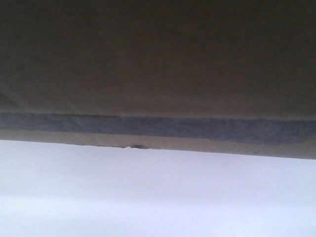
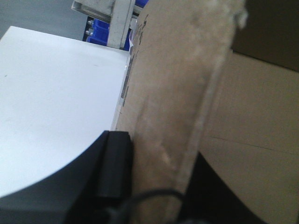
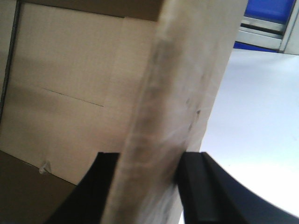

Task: Grab box from left shelf to table start
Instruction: 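Lower the box with both grippers onto the white table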

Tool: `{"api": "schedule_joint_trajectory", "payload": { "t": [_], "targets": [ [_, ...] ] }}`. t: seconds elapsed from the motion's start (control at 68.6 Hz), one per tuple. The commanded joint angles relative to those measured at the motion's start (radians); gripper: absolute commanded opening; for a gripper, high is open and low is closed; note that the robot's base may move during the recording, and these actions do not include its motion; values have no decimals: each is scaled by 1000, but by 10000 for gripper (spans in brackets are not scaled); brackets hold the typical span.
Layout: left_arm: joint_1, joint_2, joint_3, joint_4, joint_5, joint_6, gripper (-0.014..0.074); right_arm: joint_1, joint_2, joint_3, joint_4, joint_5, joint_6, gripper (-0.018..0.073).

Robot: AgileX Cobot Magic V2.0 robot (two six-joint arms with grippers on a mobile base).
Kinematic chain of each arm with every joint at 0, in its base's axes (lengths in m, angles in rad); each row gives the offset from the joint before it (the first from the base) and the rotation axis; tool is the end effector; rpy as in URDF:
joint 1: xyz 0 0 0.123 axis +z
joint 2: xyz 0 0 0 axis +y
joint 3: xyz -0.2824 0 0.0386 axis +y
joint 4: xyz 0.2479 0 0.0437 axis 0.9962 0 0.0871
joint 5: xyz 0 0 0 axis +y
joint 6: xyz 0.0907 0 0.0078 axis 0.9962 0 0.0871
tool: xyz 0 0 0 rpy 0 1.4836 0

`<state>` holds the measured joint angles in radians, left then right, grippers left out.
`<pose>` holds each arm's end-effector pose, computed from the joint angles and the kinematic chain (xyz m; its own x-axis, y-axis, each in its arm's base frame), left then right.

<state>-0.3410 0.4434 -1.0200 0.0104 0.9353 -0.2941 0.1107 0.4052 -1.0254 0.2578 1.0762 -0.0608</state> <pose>0.0315 -0.0104 0.4263 -0.3351 -0.1824 -0.9244 0.2416 0.9316 -0.2714 0.0128 0.0220 0.4185 -0.3646 0.0219 -0.9309 -0.2942 0.9458 0.1375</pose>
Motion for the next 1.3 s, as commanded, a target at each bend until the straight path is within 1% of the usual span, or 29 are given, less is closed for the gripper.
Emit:
{"api": "schedule_joint_trajectory", "payload": {
  "t": [0.0,1.283],
  "targets": [
    [-25,-5,-37,-126,-96,133,-92,-4,20,-27,-53,-175,-52,62],
    [-25,12,-37,-129,-96,133,-92,-4,20,-27,-53,-175,-52,62]
  ]
}}
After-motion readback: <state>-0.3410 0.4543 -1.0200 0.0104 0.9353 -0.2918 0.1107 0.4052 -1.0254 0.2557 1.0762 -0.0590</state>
